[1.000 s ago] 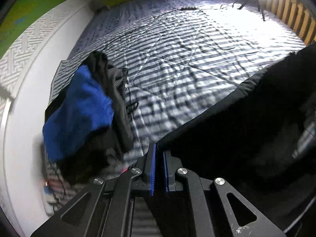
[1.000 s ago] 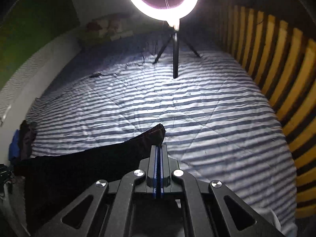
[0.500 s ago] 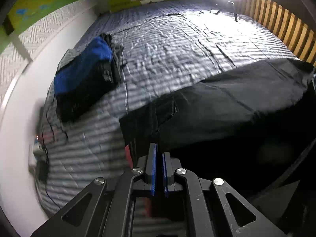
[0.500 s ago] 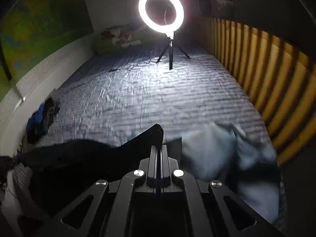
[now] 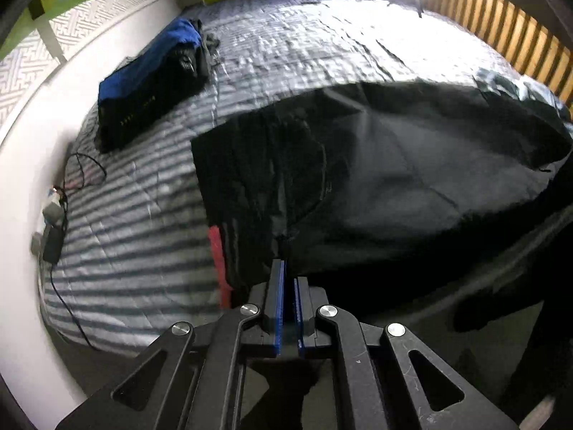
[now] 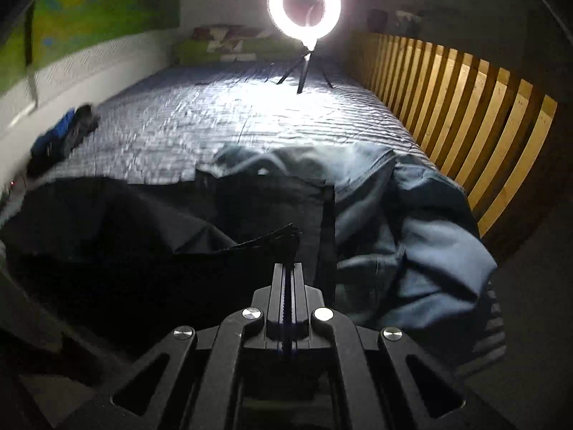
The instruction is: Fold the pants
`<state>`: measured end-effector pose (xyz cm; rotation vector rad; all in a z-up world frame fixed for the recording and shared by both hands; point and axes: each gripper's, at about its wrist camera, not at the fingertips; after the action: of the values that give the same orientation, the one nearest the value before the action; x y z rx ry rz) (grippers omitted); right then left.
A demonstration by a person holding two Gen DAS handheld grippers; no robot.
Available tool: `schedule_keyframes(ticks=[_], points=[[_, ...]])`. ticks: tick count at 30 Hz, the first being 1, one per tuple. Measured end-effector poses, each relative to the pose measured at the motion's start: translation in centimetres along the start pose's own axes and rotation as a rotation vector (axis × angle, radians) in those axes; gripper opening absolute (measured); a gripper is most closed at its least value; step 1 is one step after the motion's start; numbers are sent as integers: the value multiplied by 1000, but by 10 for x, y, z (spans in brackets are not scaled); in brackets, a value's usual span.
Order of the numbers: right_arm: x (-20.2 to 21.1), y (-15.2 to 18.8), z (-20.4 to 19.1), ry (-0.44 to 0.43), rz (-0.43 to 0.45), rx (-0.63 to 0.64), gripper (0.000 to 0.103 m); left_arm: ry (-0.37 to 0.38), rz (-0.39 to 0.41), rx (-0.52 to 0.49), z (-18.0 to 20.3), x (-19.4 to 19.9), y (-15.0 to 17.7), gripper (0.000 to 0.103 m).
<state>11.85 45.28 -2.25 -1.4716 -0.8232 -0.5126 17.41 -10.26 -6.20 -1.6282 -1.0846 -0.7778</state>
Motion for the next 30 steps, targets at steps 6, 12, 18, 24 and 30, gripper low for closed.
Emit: schedule_keyframes(ticks=[6, 12, 18, 24, 30], points=[[11, 33, 25, 41, -131, -27, 14, 10, -102, 14, -15, -6, 41, 12], [38, 9, 36, -17, -51, -146, 15, 76, -37, 300, -75, 14, 49, 45], [-3, -24, 15, -70, -94, -169, 19, 125, -55, 449, -96, -18, 25, 62], [-27, -37, 28, -115, -118, -247, 20, 68, -74, 323, -57, -44, 11, 43], [-23, -67, 58, -156, -65, -310, 20, -66, -90, 234, -60, -25, 9, 43]])
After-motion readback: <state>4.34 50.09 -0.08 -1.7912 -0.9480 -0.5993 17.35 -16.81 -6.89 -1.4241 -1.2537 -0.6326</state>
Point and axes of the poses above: each gripper's, at about its wrist camera, not at the fingertips, and x roughly against the way its jaws point, z to its right, y to its underside, and after that the axes turned 12 degrees about -y, right-handed
